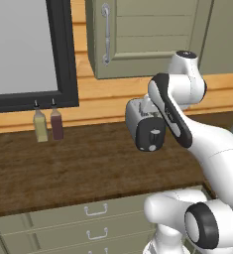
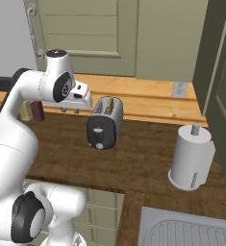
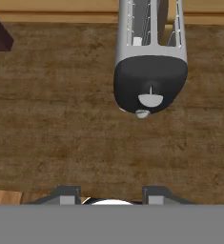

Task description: Start the toaster. Once the lever pops up, take the bread to the plate on the dining counter.

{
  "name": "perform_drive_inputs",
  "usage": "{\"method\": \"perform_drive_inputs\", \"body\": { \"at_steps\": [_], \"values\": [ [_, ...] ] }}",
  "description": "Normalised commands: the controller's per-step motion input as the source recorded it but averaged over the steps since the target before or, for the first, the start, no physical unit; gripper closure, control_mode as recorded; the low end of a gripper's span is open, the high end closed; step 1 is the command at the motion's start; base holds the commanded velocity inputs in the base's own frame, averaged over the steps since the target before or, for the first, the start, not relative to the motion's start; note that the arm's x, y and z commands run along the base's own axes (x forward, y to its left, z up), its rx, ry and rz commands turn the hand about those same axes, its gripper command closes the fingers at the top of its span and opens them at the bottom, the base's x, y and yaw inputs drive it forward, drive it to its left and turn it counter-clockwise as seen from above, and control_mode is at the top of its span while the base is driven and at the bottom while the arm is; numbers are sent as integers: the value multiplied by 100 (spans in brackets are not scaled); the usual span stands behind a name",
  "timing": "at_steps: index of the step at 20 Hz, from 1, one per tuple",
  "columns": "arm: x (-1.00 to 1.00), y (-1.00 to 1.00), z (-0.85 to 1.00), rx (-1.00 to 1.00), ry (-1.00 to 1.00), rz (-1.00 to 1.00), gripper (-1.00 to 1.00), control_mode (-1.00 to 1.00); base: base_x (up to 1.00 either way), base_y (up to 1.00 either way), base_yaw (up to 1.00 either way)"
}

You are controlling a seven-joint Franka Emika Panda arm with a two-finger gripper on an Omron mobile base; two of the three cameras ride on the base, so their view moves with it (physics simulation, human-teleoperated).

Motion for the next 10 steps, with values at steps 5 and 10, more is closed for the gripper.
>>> {"method": "perform_drive_inputs", "body": {
  "at_steps": [5,10],
  "values": [
    [-2,-25,-11,1,-2,-7,-100,-100,0,0,0],
    [3,-95,-55,32,-6,-28,-100,-100,0,0,0]
  ]
}}
